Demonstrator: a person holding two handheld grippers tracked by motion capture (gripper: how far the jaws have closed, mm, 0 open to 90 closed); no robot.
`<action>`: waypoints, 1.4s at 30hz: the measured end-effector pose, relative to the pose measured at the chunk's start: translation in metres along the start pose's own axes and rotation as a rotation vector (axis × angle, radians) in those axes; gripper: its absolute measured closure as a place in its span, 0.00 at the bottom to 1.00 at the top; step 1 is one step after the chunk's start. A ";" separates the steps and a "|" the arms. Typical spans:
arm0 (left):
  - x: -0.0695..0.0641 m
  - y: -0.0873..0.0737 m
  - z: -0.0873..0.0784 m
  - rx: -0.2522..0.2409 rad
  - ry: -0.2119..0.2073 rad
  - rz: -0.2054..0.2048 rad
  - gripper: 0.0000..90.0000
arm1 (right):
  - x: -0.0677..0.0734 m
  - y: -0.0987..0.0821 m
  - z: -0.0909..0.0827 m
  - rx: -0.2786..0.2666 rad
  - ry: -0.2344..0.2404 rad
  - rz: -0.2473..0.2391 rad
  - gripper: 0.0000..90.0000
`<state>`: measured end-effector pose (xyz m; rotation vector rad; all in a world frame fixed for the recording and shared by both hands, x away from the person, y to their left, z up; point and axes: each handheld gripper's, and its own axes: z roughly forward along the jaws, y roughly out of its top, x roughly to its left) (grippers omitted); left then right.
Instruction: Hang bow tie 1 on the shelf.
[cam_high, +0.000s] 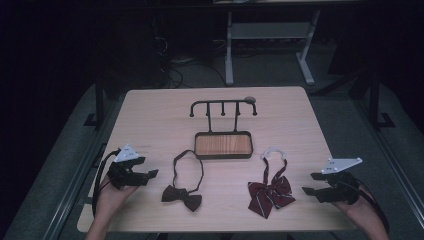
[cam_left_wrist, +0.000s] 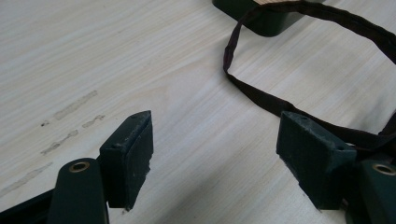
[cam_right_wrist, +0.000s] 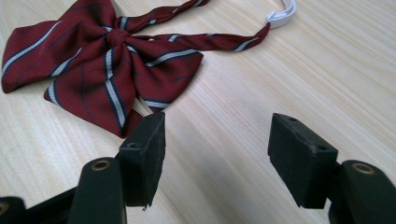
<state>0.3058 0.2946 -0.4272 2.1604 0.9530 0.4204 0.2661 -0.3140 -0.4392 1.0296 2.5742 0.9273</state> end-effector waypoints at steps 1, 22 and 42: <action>0.000 0.000 0.000 -0.003 0.000 -0.001 0.30 | 0.001 0.000 0.000 0.007 0.005 0.001 0.41; -0.003 0.000 0.001 -0.005 -0.008 0.024 0.30 | 0.010 0.046 0.011 0.088 0.074 -0.081 0.46; -0.001 0.000 -0.001 -0.016 -0.017 0.027 0.30 | -0.003 0.089 0.031 0.186 0.083 -0.104 0.53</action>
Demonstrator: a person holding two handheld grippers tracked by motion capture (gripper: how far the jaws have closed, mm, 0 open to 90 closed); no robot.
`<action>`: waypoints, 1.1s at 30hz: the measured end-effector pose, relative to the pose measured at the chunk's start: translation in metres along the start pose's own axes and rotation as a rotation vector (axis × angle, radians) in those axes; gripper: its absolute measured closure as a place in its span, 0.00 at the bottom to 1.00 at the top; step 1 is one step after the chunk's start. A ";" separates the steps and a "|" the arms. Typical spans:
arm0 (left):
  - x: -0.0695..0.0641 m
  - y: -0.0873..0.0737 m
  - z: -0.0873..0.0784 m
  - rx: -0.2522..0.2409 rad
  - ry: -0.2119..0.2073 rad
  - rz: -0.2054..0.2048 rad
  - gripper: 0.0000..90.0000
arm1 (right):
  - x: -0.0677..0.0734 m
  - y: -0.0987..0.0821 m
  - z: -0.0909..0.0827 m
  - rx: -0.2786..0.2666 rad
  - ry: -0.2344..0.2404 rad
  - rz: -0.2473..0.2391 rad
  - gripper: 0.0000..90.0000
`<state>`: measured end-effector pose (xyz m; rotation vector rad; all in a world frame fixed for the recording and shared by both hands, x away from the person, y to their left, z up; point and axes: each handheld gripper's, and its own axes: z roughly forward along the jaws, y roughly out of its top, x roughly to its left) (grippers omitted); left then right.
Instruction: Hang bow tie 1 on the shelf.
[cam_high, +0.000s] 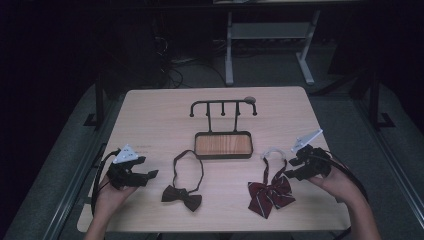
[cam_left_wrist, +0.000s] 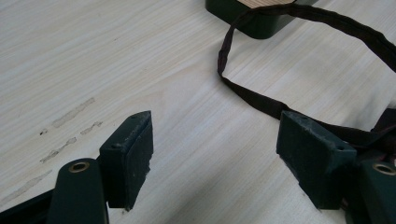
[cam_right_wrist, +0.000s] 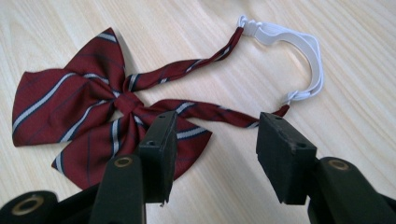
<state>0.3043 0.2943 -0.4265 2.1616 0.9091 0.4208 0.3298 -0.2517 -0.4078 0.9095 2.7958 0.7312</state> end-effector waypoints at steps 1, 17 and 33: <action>0.000 0.000 0.000 -0.001 -0.001 0.000 0.30 | 0.000 0.000 0.000 0.000 0.000 0.000 0.53; 0.000 0.000 0.000 -0.011 -0.007 -0.007 0.30 | -0.022 0.022 0.013 0.087 -0.005 0.026 0.57; 0.000 0.000 0.000 -0.010 -0.005 -0.003 0.29 | -0.037 0.033 0.032 0.156 -0.049 0.050 0.65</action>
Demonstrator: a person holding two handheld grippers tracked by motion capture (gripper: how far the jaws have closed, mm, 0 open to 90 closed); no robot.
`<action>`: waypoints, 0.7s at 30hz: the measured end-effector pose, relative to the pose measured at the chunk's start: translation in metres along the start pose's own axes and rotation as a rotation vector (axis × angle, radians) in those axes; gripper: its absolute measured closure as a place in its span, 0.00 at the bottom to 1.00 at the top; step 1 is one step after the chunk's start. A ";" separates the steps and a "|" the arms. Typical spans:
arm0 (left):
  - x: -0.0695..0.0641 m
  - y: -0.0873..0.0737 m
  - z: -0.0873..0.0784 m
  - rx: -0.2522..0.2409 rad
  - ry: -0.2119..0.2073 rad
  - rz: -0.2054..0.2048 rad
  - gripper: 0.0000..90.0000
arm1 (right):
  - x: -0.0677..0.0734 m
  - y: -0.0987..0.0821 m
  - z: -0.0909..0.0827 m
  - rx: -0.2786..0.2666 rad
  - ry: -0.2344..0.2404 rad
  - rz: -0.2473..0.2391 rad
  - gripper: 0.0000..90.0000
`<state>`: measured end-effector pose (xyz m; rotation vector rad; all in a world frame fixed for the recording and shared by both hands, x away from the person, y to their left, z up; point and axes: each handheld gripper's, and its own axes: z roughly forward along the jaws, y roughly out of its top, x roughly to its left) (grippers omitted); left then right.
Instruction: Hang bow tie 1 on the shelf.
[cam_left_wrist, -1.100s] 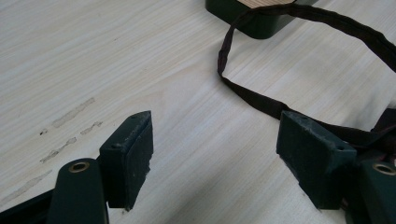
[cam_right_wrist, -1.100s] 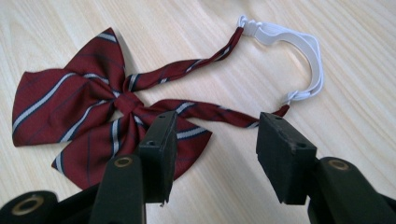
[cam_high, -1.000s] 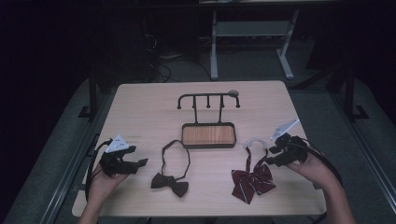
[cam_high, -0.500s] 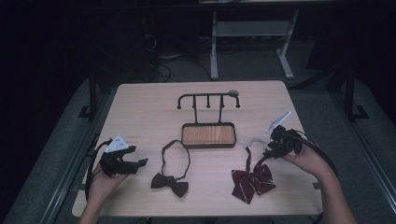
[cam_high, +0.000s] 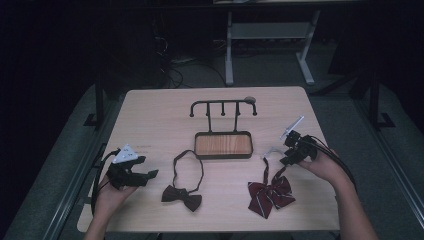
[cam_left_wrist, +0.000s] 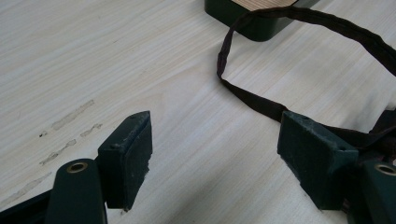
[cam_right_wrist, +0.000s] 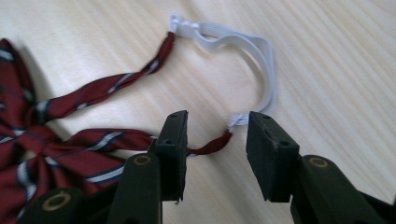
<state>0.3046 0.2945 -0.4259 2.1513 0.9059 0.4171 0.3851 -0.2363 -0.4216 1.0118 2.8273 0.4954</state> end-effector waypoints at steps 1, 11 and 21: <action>0.000 0.000 0.000 0.002 -0.001 -0.001 0.29 | -0.002 0.000 0.002 0.008 -0.010 0.004 0.65; -0.001 0.001 0.001 0.009 -0.001 0.009 0.30 | -0.005 0.001 0.010 0.060 -0.032 0.030 0.70; -0.001 0.001 0.000 0.002 -0.001 0.006 0.30 | -0.007 0.002 0.012 0.075 -0.039 0.056 0.73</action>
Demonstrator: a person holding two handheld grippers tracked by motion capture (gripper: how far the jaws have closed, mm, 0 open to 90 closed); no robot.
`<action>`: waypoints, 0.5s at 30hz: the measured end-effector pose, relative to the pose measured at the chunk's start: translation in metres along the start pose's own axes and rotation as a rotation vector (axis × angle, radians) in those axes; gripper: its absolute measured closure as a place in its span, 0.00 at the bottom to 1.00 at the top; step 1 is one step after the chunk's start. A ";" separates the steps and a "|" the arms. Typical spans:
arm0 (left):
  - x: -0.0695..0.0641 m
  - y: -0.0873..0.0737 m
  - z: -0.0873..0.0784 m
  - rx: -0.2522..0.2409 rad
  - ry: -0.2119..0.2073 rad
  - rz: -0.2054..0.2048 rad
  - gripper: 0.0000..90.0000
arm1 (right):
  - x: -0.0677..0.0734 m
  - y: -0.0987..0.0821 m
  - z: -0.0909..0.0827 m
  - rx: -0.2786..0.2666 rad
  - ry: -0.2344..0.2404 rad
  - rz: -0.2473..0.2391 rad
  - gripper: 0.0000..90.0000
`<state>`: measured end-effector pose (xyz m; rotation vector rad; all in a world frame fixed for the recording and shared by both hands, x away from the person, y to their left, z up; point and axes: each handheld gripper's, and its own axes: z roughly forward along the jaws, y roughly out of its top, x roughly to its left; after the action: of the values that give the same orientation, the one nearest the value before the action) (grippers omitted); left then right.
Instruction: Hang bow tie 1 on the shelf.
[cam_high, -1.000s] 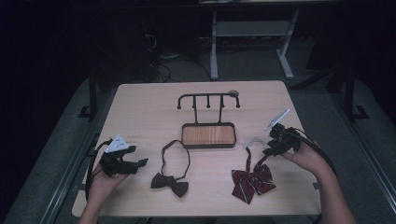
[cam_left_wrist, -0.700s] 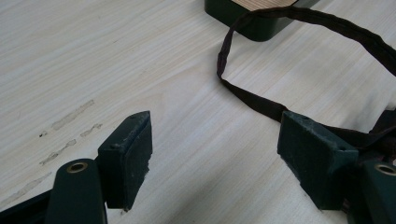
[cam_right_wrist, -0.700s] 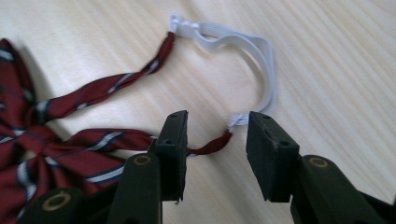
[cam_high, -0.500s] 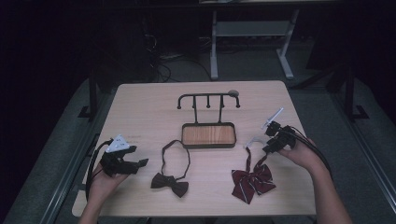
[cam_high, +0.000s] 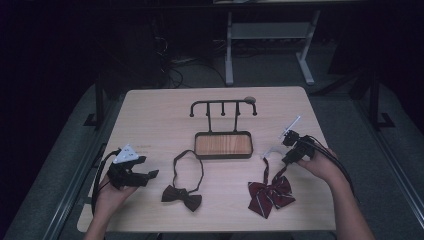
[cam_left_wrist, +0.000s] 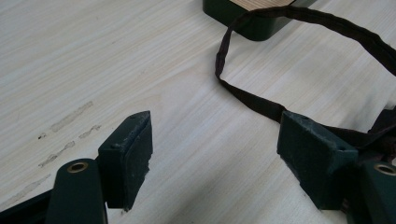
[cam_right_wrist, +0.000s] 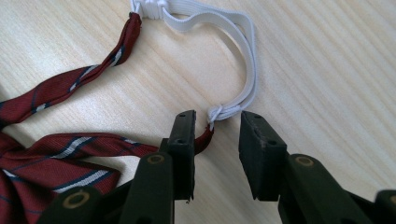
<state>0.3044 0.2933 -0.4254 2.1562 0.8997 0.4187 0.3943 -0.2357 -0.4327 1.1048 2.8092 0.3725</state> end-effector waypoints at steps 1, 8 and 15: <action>0.000 0.000 0.000 0.000 0.000 0.001 0.30 | 0.000 0.000 0.000 0.001 0.001 0.000 0.73; 0.000 0.000 0.000 0.000 -0.004 -0.001 0.30 | -0.001 0.000 0.003 0.021 0.003 0.008 0.74; -0.001 0.001 -0.001 0.000 -0.007 0.002 0.30 | 0.001 0.002 0.007 0.051 0.017 0.009 0.83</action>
<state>0.3039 0.2925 -0.4243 2.1575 0.8944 0.4123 0.3964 -0.2321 -0.4394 1.1305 2.8445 0.3142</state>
